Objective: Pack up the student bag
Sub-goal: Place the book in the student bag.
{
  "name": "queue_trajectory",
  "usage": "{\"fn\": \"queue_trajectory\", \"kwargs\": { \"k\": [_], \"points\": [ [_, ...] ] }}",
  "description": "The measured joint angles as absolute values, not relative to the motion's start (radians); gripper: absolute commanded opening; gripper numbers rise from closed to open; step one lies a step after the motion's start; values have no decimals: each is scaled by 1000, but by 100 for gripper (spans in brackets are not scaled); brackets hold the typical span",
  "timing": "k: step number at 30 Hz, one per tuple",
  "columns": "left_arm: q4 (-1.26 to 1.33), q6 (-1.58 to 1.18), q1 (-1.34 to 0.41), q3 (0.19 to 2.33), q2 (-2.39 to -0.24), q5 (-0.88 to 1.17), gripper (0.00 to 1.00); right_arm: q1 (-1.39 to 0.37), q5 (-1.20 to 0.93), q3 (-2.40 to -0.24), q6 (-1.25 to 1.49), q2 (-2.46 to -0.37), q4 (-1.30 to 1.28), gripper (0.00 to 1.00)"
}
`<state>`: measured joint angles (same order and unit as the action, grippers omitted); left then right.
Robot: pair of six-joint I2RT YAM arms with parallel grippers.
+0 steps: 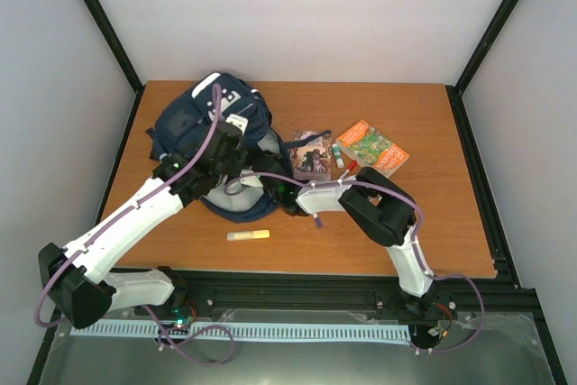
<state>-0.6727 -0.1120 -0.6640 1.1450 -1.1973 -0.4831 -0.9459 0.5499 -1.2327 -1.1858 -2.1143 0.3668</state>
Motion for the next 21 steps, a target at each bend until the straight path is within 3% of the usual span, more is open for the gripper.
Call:
{"fn": "queue_trajectory", "kwargs": {
  "k": [13,18,21],
  "points": [
    [-666,-117,-665,1145,-1188,-465,1,-933,537,-1203,-1143,-2000,327,40],
    [-667,-117,-665,1145,-1188,-465,1,-931,419,-1186,-1097,-1969,197,14],
    [-668,-117,-665,1145,-1188,-464,1,-931,347,-1179,-1081,-1950,116,5]
  ]
}}
